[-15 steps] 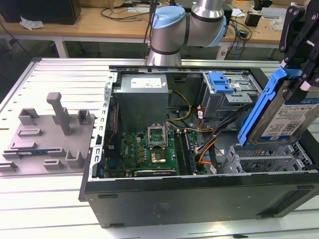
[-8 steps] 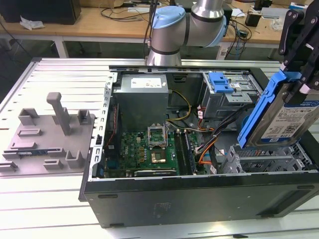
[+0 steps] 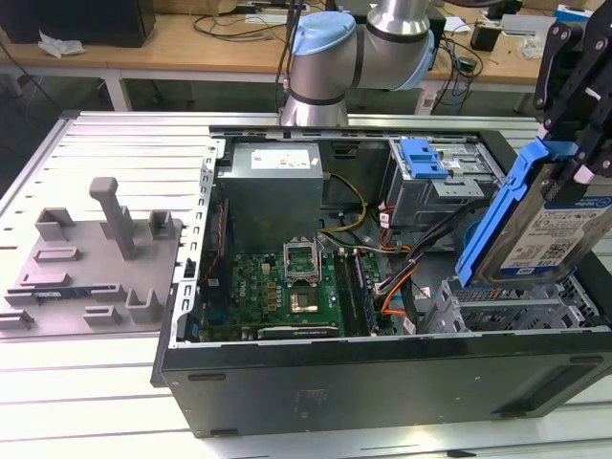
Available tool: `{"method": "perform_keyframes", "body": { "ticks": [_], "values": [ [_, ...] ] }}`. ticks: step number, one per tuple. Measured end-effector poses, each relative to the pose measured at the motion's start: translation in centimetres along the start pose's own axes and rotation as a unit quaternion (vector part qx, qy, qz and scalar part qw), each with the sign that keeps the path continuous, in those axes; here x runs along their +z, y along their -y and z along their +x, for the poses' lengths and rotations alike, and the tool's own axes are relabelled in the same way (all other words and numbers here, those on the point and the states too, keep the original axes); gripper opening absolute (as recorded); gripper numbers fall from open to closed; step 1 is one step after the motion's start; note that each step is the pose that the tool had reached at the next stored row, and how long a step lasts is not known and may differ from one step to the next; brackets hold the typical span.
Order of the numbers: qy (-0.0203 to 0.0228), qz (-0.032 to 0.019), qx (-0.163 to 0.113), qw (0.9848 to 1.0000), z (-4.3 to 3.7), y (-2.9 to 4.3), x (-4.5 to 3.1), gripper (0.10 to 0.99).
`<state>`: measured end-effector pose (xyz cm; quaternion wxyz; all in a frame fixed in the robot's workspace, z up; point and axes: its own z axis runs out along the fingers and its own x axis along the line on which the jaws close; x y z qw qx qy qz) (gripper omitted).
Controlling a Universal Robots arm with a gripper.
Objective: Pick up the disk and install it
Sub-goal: 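Insert the disk into the insertion slot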
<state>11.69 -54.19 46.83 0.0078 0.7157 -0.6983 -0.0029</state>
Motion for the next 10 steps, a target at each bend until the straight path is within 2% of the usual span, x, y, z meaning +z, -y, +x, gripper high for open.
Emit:
{"method": "perform_keyframes", "body": {
  "ticks": [10],
  "values": [
    [0.0, 0.0, 0.0, 1.0, 0.06, 0.07, 0.31, 0.365]
  ]
}}
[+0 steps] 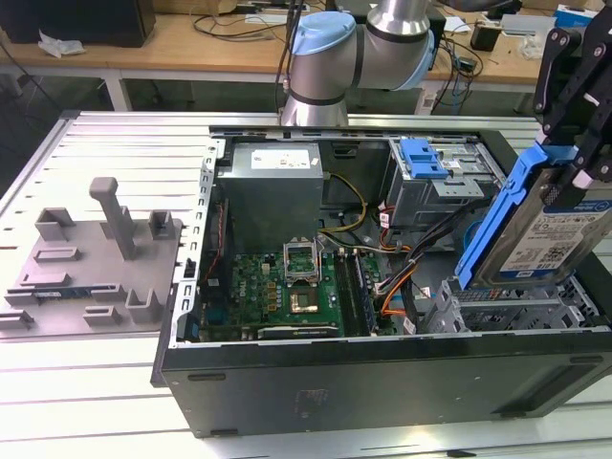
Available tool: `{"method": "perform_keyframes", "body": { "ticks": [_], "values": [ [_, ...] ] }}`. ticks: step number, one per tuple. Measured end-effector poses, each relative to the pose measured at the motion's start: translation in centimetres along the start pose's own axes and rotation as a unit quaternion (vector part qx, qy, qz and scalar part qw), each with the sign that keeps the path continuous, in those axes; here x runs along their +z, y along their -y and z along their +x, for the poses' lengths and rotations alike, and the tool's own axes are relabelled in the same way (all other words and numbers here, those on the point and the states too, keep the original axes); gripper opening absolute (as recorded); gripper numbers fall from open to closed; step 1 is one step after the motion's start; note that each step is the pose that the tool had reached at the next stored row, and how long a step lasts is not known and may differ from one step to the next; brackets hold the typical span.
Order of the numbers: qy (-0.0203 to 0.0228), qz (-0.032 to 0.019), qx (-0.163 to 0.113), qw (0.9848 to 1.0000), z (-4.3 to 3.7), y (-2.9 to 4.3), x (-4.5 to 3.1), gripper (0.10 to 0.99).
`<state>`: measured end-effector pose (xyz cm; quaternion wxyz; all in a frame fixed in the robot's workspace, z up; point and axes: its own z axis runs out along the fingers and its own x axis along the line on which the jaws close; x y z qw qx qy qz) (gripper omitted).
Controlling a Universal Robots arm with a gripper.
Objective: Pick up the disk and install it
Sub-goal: 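Insert the disk into the insertion slot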
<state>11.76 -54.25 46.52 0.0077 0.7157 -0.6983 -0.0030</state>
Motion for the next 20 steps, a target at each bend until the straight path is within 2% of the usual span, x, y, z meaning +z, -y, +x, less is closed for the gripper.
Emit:
{"method": "perform_keyframes", "body": {
  "ticks": [20],
  "values": [
    [0.0, 0.0, 0.001, 1.0, 0.0, 0.02, 1.16, 0.365]
  ]
}}
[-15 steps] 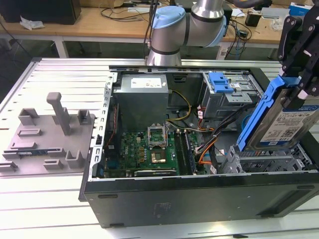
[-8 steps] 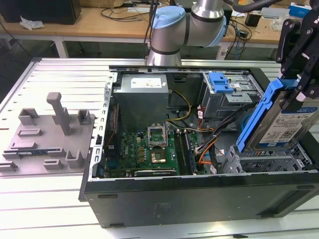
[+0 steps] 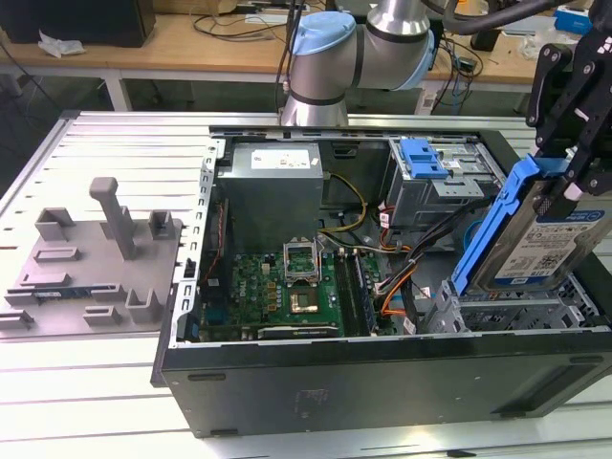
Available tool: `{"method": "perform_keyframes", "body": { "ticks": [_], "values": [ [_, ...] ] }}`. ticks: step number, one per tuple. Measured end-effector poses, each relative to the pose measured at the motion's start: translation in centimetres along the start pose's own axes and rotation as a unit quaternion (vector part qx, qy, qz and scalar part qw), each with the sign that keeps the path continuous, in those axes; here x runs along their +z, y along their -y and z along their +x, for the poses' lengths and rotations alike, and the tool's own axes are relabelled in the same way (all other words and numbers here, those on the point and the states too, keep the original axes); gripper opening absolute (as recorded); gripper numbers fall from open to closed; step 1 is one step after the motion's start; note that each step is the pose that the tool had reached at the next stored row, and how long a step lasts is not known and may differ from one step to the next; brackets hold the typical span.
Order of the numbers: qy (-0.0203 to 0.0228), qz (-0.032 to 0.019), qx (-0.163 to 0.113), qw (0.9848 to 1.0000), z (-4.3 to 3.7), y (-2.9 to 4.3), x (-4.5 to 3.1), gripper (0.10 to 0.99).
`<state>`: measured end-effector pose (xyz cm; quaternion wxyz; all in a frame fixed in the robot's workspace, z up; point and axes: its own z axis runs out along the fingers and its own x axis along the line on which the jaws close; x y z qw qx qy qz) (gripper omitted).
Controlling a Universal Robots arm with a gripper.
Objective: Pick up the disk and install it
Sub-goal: 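Insert the disk into the insertion slot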
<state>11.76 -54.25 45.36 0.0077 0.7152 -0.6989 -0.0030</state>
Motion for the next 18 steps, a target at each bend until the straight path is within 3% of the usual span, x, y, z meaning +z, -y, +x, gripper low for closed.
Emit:
{"method": "perform_keyframes", "body": {
  "ticks": [18],
  "values": [
    [0.0, 0.0, 0.0, 1.0, -0.01, 0.13, 1.25, 0.365]
  ]
}}
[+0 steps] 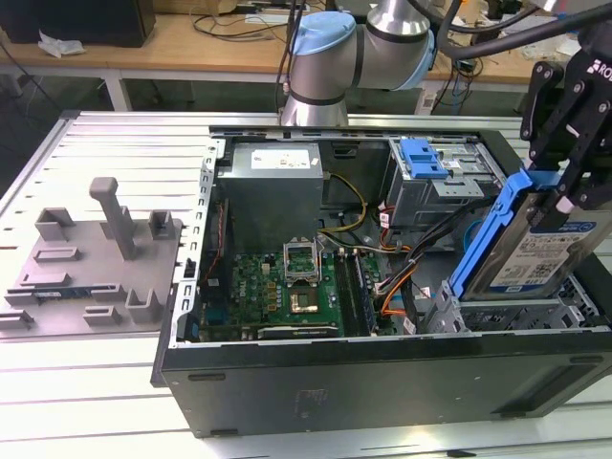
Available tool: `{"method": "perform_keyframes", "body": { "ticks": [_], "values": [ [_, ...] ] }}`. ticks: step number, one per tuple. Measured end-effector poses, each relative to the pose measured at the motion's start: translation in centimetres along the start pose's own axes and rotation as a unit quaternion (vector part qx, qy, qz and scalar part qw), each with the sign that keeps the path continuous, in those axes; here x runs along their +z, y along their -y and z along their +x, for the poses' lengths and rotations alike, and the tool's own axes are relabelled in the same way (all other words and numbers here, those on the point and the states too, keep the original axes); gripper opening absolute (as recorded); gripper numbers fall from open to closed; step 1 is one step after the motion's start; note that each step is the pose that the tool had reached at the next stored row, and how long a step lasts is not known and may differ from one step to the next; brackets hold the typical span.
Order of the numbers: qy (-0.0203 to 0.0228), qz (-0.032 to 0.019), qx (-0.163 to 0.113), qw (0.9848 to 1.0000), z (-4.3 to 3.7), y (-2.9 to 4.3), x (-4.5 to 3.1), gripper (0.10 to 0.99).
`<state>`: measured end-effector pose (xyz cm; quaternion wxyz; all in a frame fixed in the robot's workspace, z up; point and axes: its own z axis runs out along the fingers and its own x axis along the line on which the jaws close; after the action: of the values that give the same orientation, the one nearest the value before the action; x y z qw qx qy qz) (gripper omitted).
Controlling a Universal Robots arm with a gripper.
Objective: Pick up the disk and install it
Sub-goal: 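Insert the disk into the insertion slot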
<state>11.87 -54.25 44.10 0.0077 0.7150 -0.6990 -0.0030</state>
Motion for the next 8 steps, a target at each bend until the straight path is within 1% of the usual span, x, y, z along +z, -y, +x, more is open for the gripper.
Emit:
{"method": "perform_keyframes", "body": {
  "ticks": [8],
  "values": [
    [0.0, 0.0, 0.0, 1.0, 0.0, 0.03, 1.02, 0.365]
  ]
}}
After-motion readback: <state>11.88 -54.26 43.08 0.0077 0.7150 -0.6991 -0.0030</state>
